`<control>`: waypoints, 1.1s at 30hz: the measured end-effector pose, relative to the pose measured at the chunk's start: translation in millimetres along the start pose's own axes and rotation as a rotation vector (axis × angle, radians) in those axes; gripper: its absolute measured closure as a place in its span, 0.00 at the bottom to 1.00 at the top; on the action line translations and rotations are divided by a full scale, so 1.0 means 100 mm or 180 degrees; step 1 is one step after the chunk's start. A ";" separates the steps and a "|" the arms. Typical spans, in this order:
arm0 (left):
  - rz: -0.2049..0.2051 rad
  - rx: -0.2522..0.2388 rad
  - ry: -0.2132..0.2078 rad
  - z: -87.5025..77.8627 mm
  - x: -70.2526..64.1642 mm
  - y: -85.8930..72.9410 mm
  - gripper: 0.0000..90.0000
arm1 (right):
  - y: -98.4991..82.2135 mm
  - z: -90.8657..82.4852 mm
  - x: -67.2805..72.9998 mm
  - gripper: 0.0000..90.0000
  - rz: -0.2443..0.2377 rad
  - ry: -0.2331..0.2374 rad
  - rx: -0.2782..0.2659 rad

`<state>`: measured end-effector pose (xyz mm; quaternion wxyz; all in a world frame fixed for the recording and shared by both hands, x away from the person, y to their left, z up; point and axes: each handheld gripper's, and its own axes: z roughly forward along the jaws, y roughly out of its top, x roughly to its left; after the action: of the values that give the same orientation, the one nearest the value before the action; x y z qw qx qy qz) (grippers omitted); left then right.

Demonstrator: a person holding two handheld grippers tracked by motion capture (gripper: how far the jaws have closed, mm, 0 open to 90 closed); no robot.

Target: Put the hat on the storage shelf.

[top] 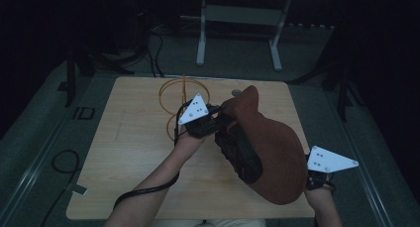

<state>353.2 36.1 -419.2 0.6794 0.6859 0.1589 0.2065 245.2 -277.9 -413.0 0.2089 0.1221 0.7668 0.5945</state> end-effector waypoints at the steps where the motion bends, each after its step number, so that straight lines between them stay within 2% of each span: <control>1: -0.0025 0.0028 0.0000 0.00 0.01 0.00 0.70 | 0.02 -0.02 0.00 0.98 -0.0025 -0.0005 -0.0005; 5: -0.0221 0.0202 -0.0030 0.01 0.06 -0.01 0.58 | 0.06 -0.10 -0.01 0.98 -0.0049 -0.0101 -0.0068; 9: -0.0232 0.0339 0.0071 0.02 0.06 -0.01 0.32 | 0.07 -0.16 -0.05 0.98 -0.0049 -0.0199 -0.0084; 12: -0.0197 0.0386 0.0158 -0.02 0.07 -0.02 0.27 | 0.07 -0.19 -0.08 0.98 -0.0027 -0.0269 -0.0086; 13: -0.0204 0.0393 0.0175 -0.02 0.07 -0.02 0.21 | 0.07 -0.21 -0.09 0.98 -0.0008 -0.0291 -0.0093; 15: -0.0218 0.0411 0.0175 -0.05 0.07 -0.02 0.19 | 0.07 -0.21 -0.11 0.98 -0.0003 -0.0313 -0.0089; 19: -0.0169 0.0485 0.0181 -0.17 0.05 -0.02 0.15 | 0.09 -0.28 -0.19 0.98 -0.0006 -0.0491 -0.0048; 23: -0.0054 0.0611 0.0278 -0.33 0.01 -0.06 0.14 | 0.12 -0.29 -0.28 0.98 -0.0033 -0.0627 0.0039; 25: -0.0046 0.0639 0.0298 -0.40 0.01 -0.08 0.14 | 0.14 -0.29 -0.34 0.98 -0.0050 -0.0681 0.0073; 30: -0.0043 0.0664 0.0391 -0.65 -0.01 -0.18 0.14 | 0.21 -0.22 -0.49 0.98 -0.0099 -0.0805 0.0163; 33: -0.0097 0.0667 0.0411 -0.81 -0.02 -0.26 0.14 | 0.26 -0.13 -0.58 0.98 -0.0128 -0.0833 0.0193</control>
<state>312.7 105.6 -446.3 0.5954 0.7360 0.2335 0.2222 289.2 -307.6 -375.2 0.3152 0.1895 0.7529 0.5457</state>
